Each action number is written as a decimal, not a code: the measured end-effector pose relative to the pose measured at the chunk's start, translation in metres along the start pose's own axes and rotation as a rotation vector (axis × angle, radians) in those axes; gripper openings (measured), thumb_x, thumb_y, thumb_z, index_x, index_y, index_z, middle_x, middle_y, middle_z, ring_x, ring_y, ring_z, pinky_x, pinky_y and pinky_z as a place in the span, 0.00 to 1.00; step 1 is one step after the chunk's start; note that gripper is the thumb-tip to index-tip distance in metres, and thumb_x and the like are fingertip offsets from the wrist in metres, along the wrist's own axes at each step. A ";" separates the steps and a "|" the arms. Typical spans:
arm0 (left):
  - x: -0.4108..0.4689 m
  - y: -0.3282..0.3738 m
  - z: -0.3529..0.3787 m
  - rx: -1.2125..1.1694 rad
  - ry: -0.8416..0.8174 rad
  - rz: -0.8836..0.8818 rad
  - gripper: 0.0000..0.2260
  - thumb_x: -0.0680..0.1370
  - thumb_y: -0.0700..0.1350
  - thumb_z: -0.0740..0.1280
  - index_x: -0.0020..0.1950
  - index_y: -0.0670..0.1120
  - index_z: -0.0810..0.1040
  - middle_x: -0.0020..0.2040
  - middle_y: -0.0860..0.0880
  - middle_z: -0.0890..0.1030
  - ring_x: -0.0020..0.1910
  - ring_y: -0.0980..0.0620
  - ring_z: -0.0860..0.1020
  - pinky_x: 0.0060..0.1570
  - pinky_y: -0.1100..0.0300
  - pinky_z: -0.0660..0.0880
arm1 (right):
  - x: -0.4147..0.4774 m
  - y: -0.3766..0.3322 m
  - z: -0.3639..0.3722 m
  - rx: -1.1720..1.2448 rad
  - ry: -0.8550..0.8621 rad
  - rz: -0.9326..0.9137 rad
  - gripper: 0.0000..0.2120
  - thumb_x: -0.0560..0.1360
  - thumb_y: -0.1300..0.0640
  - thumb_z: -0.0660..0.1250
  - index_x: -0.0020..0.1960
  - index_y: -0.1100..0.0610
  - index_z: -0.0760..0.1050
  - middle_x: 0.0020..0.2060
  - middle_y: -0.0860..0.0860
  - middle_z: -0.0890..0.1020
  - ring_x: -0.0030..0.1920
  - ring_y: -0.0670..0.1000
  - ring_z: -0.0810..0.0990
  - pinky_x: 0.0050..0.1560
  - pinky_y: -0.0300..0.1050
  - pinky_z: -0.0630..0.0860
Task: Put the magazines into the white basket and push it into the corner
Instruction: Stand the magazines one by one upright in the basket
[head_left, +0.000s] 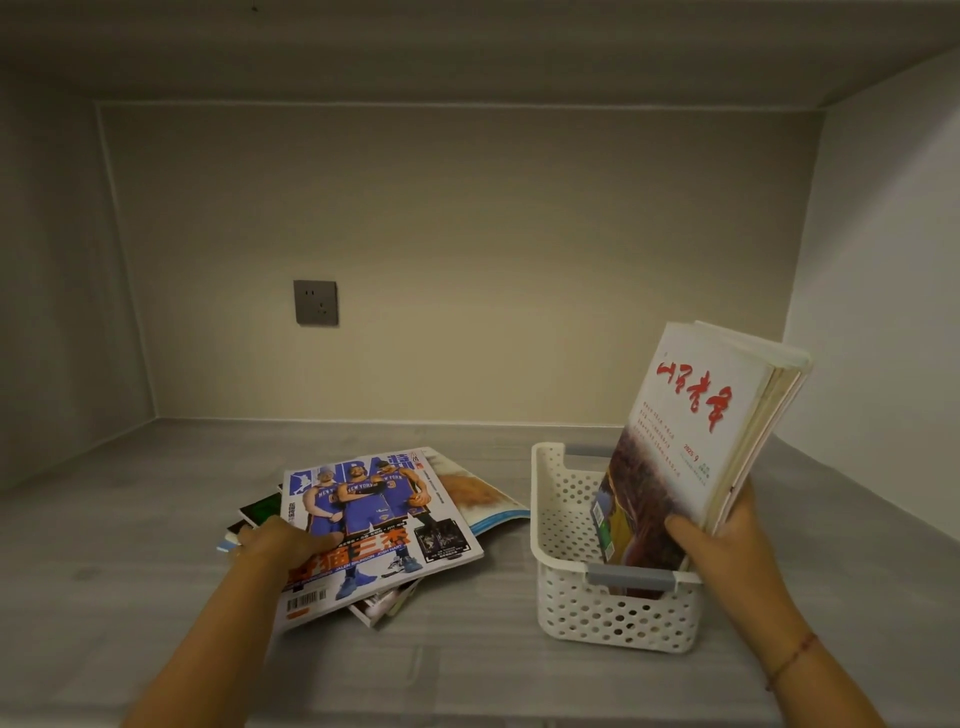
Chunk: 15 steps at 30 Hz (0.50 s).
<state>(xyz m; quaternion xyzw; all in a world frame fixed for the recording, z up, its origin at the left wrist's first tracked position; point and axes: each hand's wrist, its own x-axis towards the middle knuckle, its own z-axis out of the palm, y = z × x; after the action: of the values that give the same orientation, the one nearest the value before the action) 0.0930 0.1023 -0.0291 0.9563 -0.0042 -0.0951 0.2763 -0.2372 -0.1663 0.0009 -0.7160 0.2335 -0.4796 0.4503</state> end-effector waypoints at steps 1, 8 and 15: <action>-0.003 -0.001 -0.001 0.003 0.013 -0.004 0.37 0.68 0.63 0.72 0.66 0.40 0.69 0.65 0.38 0.73 0.64 0.41 0.72 0.63 0.50 0.72 | 0.000 -0.001 0.000 0.002 0.001 -0.001 0.34 0.70 0.68 0.67 0.70 0.51 0.57 0.55 0.48 0.70 0.54 0.50 0.70 0.36 0.33 0.69; -0.018 -0.001 -0.010 -0.156 -0.019 -0.035 0.30 0.68 0.51 0.76 0.61 0.36 0.70 0.58 0.37 0.78 0.55 0.41 0.78 0.53 0.52 0.74 | 0.000 -0.003 0.001 0.012 0.008 0.012 0.33 0.70 0.69 0.67 0.70 0.53 0.57 0.55 0.49 0.70 0.53 0.51 0.70 0.34 0.32 0.68; -0.008 -0.005 -0.018 -0.617 -0.218 -0.006 0.17 0.75 0.43 0.70 0.58 0.34 0.73 0.49 0.33 0.82 0.44 0.36 0.81 0.50 0.42 0.78 | 0.001 -0.002 0.002 0.046 0.004 0.015 0.34 0.70 0.69 0.67 0.69 0.52 0.57 0.55 0.48 0.71 0.52 0.50 0.71 0.35 0.31 0.69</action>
<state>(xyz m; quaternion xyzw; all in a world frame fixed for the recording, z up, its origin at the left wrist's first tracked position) 0.0878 0.1170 -0.0155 0.8117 -0.0020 -0.1945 0.5508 -0.2354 -0.1653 0.0031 -0.7027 0.2288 -0.4830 0.4696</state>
